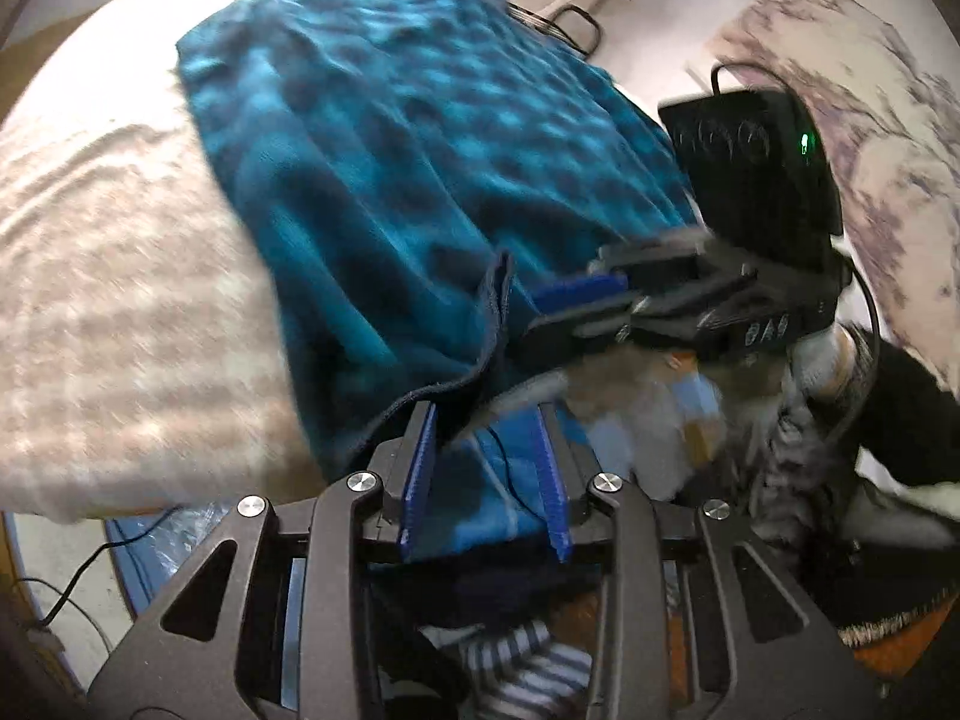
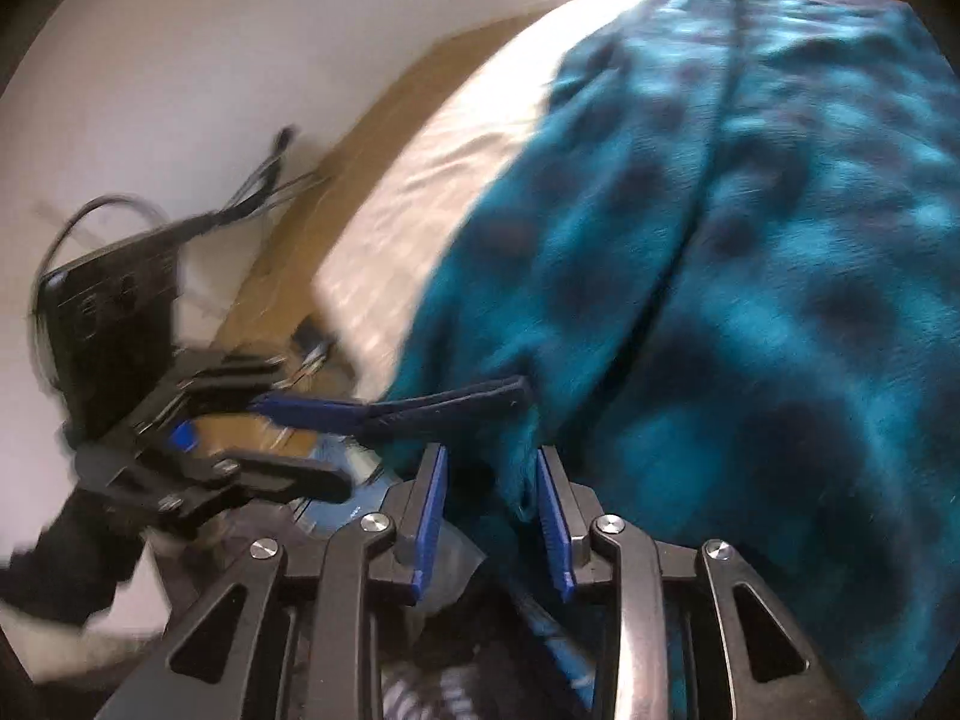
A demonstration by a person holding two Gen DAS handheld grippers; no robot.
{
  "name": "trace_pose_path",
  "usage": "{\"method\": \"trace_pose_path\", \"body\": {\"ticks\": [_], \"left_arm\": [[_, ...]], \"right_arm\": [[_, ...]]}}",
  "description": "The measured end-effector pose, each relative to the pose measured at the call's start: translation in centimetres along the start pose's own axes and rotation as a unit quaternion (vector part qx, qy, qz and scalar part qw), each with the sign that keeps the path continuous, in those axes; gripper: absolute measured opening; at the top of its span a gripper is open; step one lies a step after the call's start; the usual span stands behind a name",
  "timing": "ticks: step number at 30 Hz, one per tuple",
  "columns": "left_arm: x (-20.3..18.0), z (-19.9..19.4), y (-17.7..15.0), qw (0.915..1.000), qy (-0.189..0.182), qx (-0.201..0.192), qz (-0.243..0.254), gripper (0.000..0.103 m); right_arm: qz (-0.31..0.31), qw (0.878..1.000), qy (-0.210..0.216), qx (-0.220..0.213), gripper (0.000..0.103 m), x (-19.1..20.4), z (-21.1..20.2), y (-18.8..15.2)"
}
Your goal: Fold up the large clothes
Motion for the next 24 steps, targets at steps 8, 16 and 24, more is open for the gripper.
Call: {"method": "trace_pose_path", "body": {"ticks": [8, 16, 24], "left_arm": [[4.1, -3.3, 1.1, 0.992, -0.025, -0.07, -0.102, 0.032], [4.7, -2.0, 2.4, 0.9932, 0.04, -0.058, -0.093, 0.032], [5.0, -1.7, 2.2, 0.9922, 0.062, -0.059, -0.091, 0.032]], "right_arm": [[0.07, 0.995, 0.001, -0.067, 0.041, -3.8, -3.9, 0.6], [0.122, 0.99, -0.04, -0.059, 0.045, -6.7, -0.4, 4.7], [0.086, 0.989, -0.08, -0.092, 0.0, -4.6, -2.1, 5.4]]}}
Point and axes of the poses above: each gripper's, at about its wrist camera, not at the fingertips, and z roughly the way its jaws point, x to its left, y to its top, the point moved 4 cm from there along z, roughly the way its jaws point, and after that the axes turned 4 degrees about x, right-handed, at the moved point
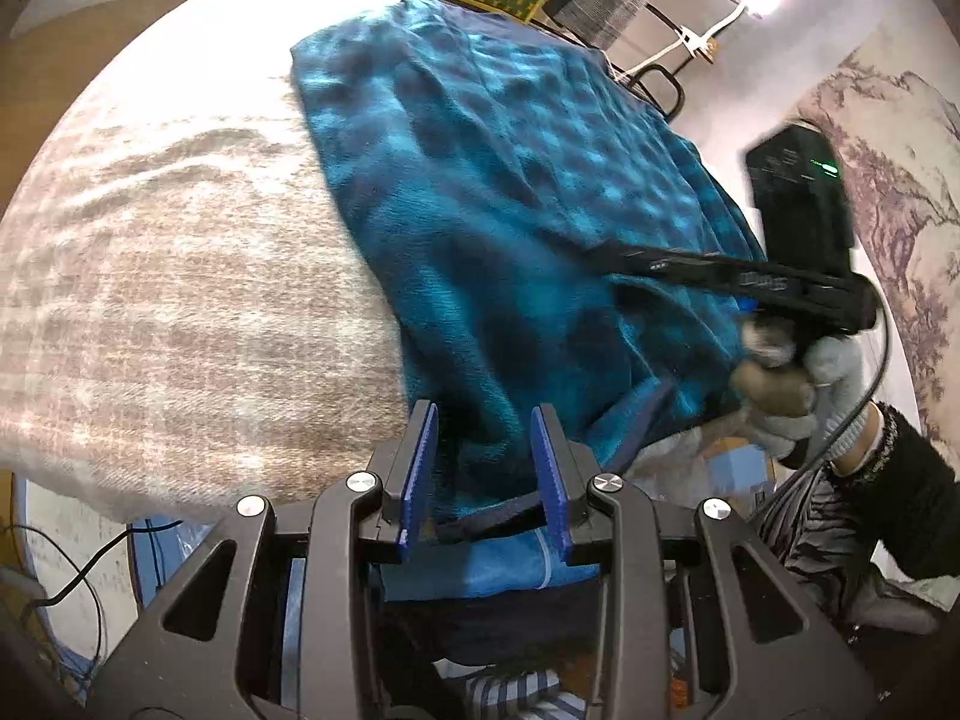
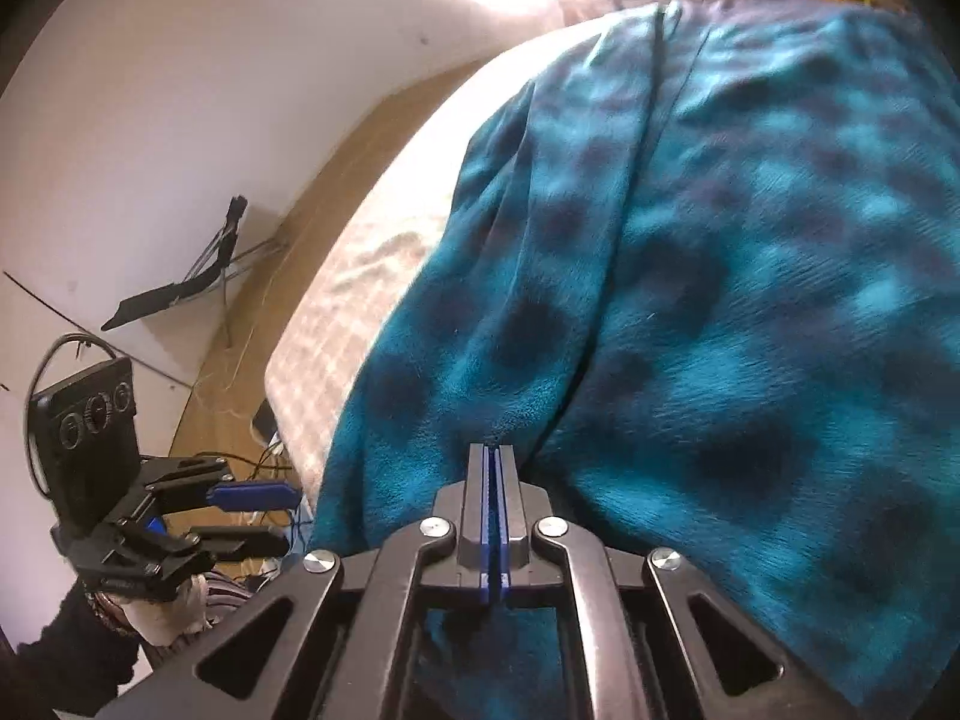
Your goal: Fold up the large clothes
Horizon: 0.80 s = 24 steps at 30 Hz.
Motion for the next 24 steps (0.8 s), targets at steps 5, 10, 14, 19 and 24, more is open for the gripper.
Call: {"method": "trace_pose_path", "body": {"ticks": [5, 10, 14, 19, 24], "left_arm": [[0.4, 0.4, 0.1, 0.9999, -0.004, 0.007, -0.01, 0.032], [-0.6, 1.4, 0.1, 0.9998, 0.0, 0.022, 0.001, 0.032], [-0.1, 3.2, 0.2, 0.9987, -0.008, 0.044, -0.026, 0.028], [-0.8, 2.0, 0.3, 0.9995, 0.001, 0.026, -0.016, 0.002], [0.0, 1.9, -0.5, 0.9981, 0.056, 0.027, -0.001, 0.002]], "right_arm": [[0.01, 0.999, -0.037, -0.016, 0.0, -1.9, -1.9, -0.6], [0.018, 1.0, -0.02, 0.012, 0.011, -1.8, -0.5, -1.3], [-0.006, 1.0, -0.025, 0.004, 0.038, -0.9, -1.1, -1.3], [-0.023, 0.999, -0.035, 0.023, 0.031, -0.4, -0.3, -2.4], [-0.059, 0.994, -0.076, 0.054, 0.027, -0.3, 1.0, -4.0]]}}
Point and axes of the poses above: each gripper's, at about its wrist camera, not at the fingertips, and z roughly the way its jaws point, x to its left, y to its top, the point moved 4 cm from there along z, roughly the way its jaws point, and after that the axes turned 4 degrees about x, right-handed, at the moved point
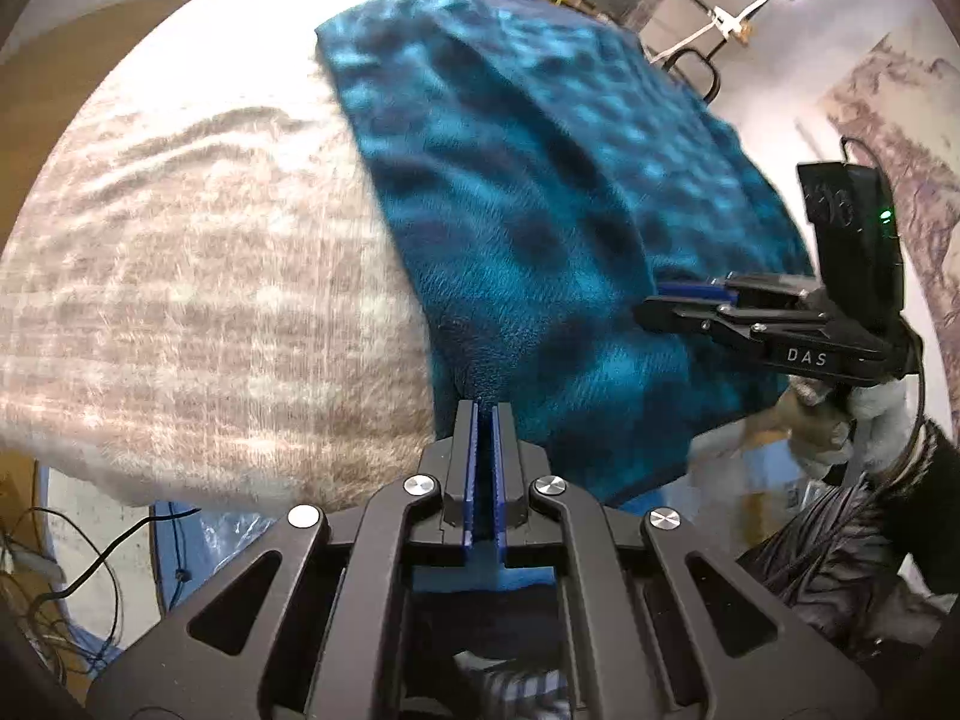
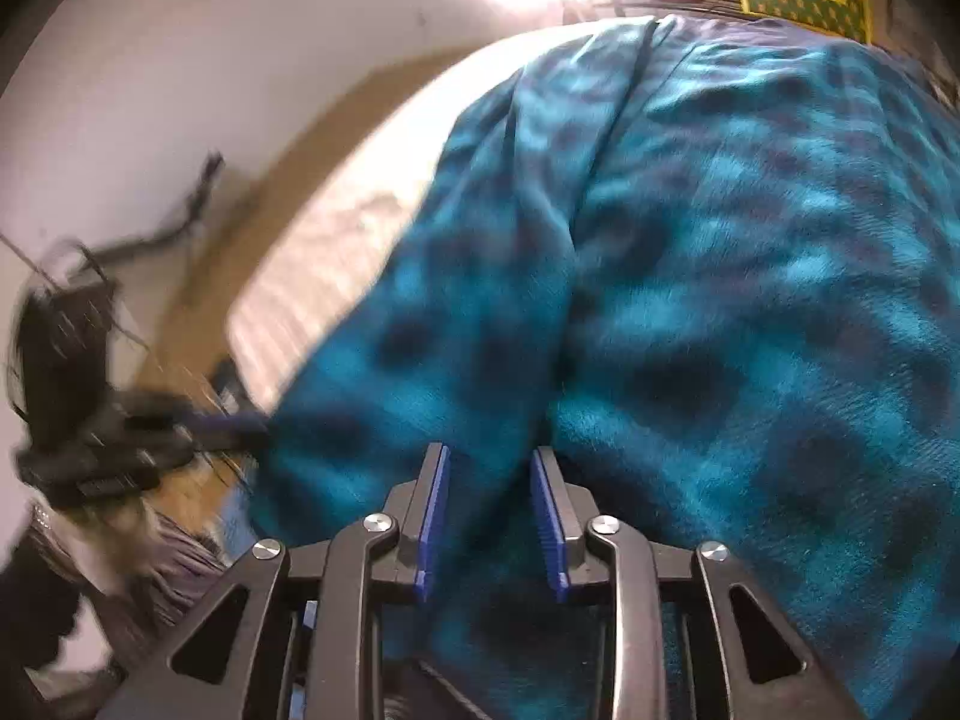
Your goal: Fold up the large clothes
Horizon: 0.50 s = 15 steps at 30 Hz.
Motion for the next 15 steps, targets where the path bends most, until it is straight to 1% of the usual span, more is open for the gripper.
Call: {"method": "trace_pose_path", "body": {"ticks": [2, 3, 5, 7, 8, 9, 10, 11, 14, 15], "left_arm": [[-0.1, 0.2, -0.2, 1.0, 0.004, 0.004, 0.007, 0.002], [-0.2, 0.0, -0.1, 1.0, 0.0, 0.0, 0.006, 0.002], [0.1, -0.5, 0.1, 0.9999, -0.006, -0.007, -0.004, 0.009], [1.0, -1.1, 0.2, 0.999, -0.023, -0.017, -0.034, 0.046], [1.3, -1.2, 0.4, 0.998, -0.035, -0.024, -0.047, 0.05], [1.6, -1.3, 0.4, 0.9971, -0.043, -0.032, -0.055, 0.05], [1.7, -1.1, 0.4, 0.9967, -0.04, -0.038, -0.06, 0.05], [2.0, -0.9, 0.3, 0.9961, -0.039, -0.041, -0.068, 0.05], [2.5, 0.4, -0.3, 0.9914, -0.071, -0.035, -0.104, 0.05], [2.5, 0.8, -0.5, 0.9908, -0.073, -0.032, -0.109, 0.05]], "right_arm": [[-0.006, 1.0, -0.002, -0.002, 0.027, 0.3, 0.0, 0.1], [-0.003, 1.0, 0.006, -0.001, 0.028, 0.3, -0.3, 0.2], [0.003, 1.0, 0.021, -0.009, 0.03, 0.3, -1.2, 0.5], [0.007, 0.999, 0.022, -0.03, 0.035, 0.0, -2.9, 0.8], [0.01, 0.999, 0.02, -0.038, 0.036, 0.0, -3.7, 1.0], [0.014, 0.999, 0.021, -0.048, 0.037, 0.0, -4.6, 1.3], [0.017, 0.998, 0.024, -0.059, 0.038, 0.2, -5.7, 1.7], [0.017, 0.997, 0.025, -0.071, 0.041, 0.5, -6.7, 2.1], [0.002, 0.994, 0.015, -0.11, 0.053, 2.0, -9.8, 3.0], [-0.005, 0.993, 0.015, -0.121, 0.055, 2.7, -10.7, 3.4]]}}
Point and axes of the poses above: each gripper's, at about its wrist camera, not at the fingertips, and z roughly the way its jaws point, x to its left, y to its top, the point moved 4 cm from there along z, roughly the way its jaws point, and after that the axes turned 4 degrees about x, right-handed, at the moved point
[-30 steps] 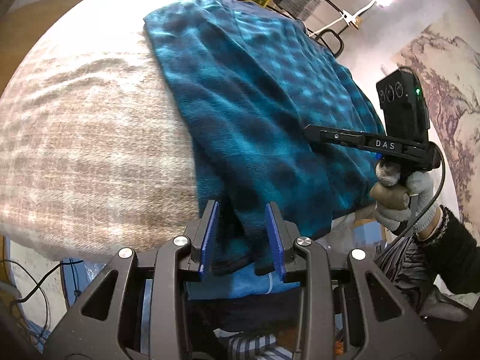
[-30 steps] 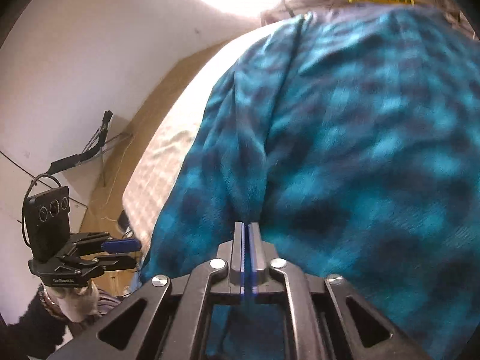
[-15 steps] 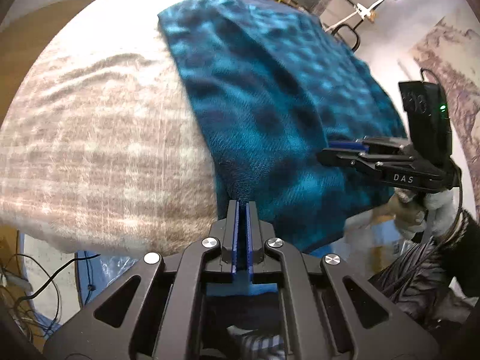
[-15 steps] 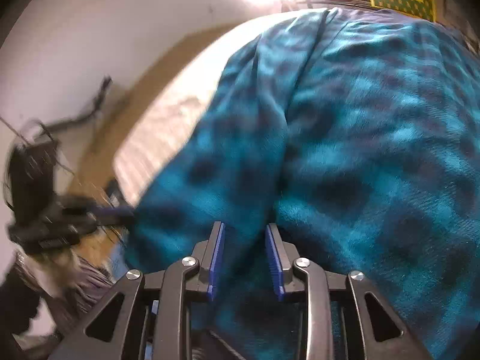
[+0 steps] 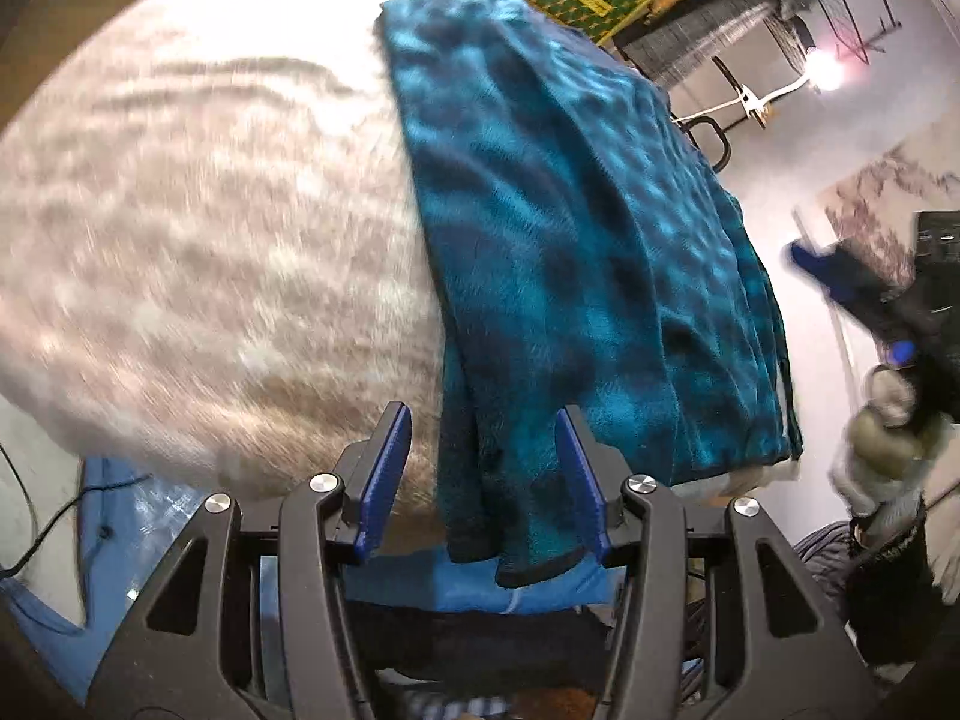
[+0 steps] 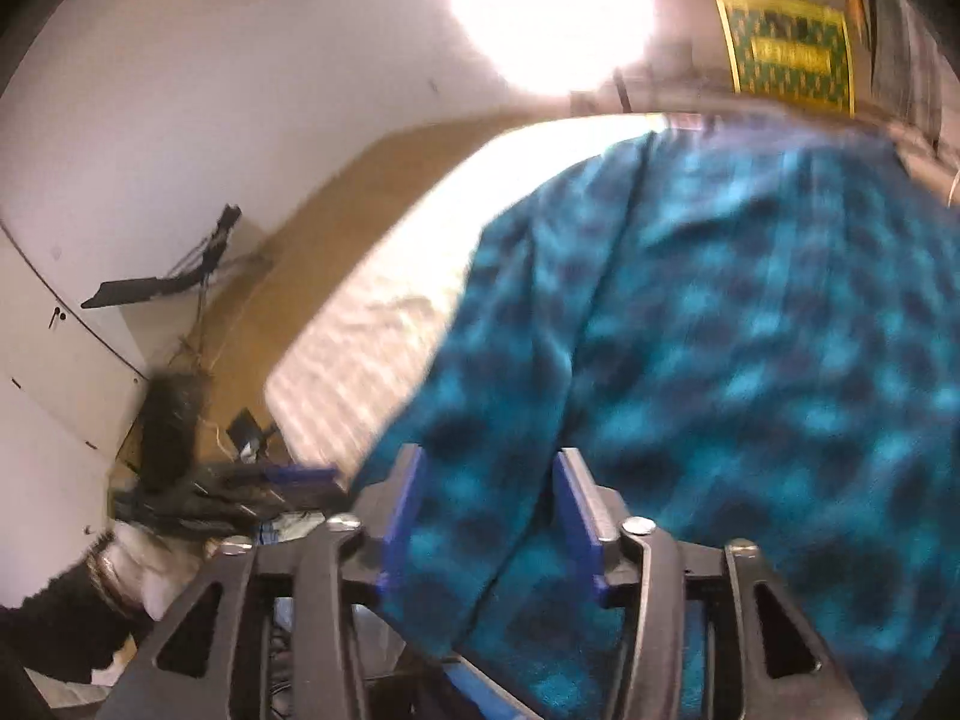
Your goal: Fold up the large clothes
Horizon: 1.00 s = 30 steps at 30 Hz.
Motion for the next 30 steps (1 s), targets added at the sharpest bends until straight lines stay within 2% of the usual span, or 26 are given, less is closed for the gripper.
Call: {"method": "trace_pose_path", "body": {"ticks": [4, 8, 10, 11, 12, 13, 15, 18, 25, 30], "left_arm": [[-0.2, 0.4, -0.7, 0.9999, 0.0, -0.009, -0.011, 0.05], [-0.8, 0.5, -1.2, 0.9996, -0.004, -0.018, -0.02, 0.048], [-1.0, 0.6, -1.2, 0.9997, -0.008, -0.015, -0.018, 0.032], [-1.2, 0.8, -1.2, 0.9998, -0.007, -0.014, -0.016, 0.029], [-1.4, 1.0, -1.1, 0.9998, -0.007, -0.011, -0.013, 0.018], [-1.5, 1.2, -1.0, 0.9999, -0.008, -0.008, -0.012, 0.012], [-1.3, 1.0, -0.6, 0.9992, -0.03, -0.01, -0.023, 0.007], [-1.2, 0.3, 0.0, 0.9956, -0.081, -0.016, -0.043, 0.006], [-1.7, -0.3, 0.2, 0.9927, -0.112, -0.016, -0.042, 0.005], [-2.4, -0.5, 1.0, 0.9891, -0.138, -0.02, -0.045, 0.005]], "right_arm": [[-0.023, 1.0, 0.002, -0.017, 0.058, 2.4, -1.5, 3.2], [-0.023, 1.0, -0.003, -0.016, 0.06, 3.7, 0.0, 7.9], [-0.001, 1.0, 0.003, -0.005, 0.061, 3.8, 1.9, 10.6], [0.009, 1.0, 0.005, 0.0, 0.061, 3.7, 3.1, 11.7], [0.018, 1.0, -0.002, 0.004, 0.061, 3.5, 4.3, 12.8], [0.028, 1.0, -0.012, 0.008, 0.061, 3.3, 5.6, 13.8], [0.043, 0.998, -0.028, 0.021, 0.061, 2.7, 8.3, 15.5], [0.085, 0.994, -0.045, 0.042, 0.061, 1.0, 12.8, 17.8], [0.121, 0.986, -0.095, 0.066, 0.06, -1.7, 20.1, 20.6], [0.095, 0.981, -0.145, 0.087, 0.061, -2.1, 24.9, 21.9]]}}
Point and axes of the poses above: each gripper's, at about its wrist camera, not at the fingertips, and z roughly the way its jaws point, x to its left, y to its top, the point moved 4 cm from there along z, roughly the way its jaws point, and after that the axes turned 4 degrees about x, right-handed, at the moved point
